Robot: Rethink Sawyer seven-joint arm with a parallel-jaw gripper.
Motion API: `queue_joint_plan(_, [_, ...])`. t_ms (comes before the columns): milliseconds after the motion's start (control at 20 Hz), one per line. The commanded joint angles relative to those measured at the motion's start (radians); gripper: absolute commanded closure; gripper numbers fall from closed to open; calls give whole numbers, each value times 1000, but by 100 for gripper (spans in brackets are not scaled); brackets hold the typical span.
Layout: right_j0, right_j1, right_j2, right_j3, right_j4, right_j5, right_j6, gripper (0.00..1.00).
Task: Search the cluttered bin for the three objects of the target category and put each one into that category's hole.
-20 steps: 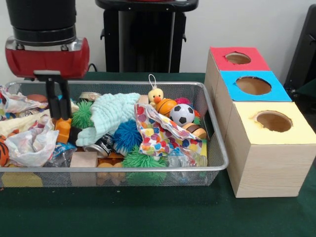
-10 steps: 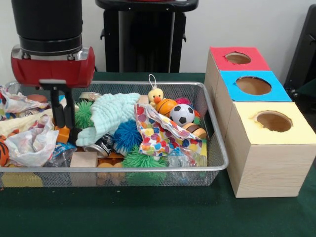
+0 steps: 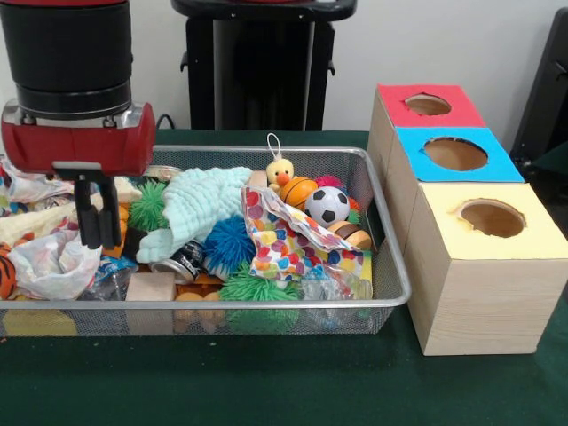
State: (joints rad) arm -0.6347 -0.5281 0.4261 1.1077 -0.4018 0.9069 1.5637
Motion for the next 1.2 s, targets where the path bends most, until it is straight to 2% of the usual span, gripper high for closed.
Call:
queue_joint_plan(50, [15,48,51,-62,-46,158,-260,100])
queue_joint_plan(350, [21,51,49,-79,-47,171,-263,100])
queue_joint_plan(650, [35,39,36,-67,-57,157,-241,100])
queue_joint_plan(900, [36,29,28,-30,-70,108,-234,100])
queue_joint_plan(1200, [42,31,27,-38,-70,117,-232,100])
